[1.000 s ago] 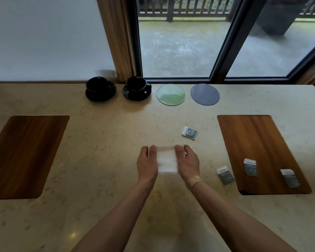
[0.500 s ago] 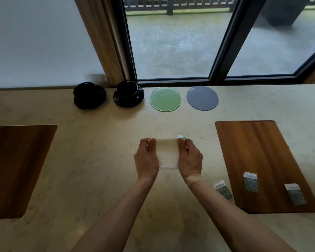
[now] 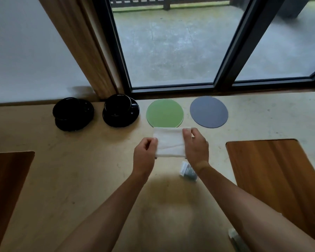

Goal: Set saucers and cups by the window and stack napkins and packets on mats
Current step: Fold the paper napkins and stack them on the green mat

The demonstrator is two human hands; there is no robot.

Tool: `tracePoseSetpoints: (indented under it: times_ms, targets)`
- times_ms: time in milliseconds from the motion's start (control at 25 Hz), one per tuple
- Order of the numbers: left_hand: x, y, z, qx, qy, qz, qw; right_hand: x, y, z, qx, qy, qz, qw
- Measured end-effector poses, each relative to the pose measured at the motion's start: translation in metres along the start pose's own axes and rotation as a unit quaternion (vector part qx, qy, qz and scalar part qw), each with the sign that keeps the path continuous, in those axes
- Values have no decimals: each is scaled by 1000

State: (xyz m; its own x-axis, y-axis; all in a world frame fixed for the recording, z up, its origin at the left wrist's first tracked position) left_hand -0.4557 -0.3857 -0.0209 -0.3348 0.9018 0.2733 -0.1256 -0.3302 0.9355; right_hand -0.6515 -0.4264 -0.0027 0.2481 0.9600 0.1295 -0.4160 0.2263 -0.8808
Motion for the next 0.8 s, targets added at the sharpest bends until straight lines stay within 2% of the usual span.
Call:
tracePoseSetpoints:
  times_ms: [320, 520, 800]
  targets:
    - [-95, 5, -7, -80, 21, -49, 995, -77, 20, -32, -98, -60, -90, 989]
    - [-131, 4, -20, -140, 25, -24, 990, -113, 23, -43, -37, -34, -79, 996]
    - [-162, 12, -29, -265, 43, -10, 963, -138, 17, -49, 70, 4, -58, 996]
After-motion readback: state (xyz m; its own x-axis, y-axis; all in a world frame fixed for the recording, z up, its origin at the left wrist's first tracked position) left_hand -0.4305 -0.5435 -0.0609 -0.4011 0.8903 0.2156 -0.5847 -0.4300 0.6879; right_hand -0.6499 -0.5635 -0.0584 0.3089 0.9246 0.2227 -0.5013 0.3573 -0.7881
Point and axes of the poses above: each hand's wrist, its own x-axis away from the middle knuckle, its own z-axis out of the back of the hand, y = z × x, the point moved 8 cm from there along -x, towards the middle knuckle, and after that the axes turned 2 degrees about -x, right-handed, at the moved point
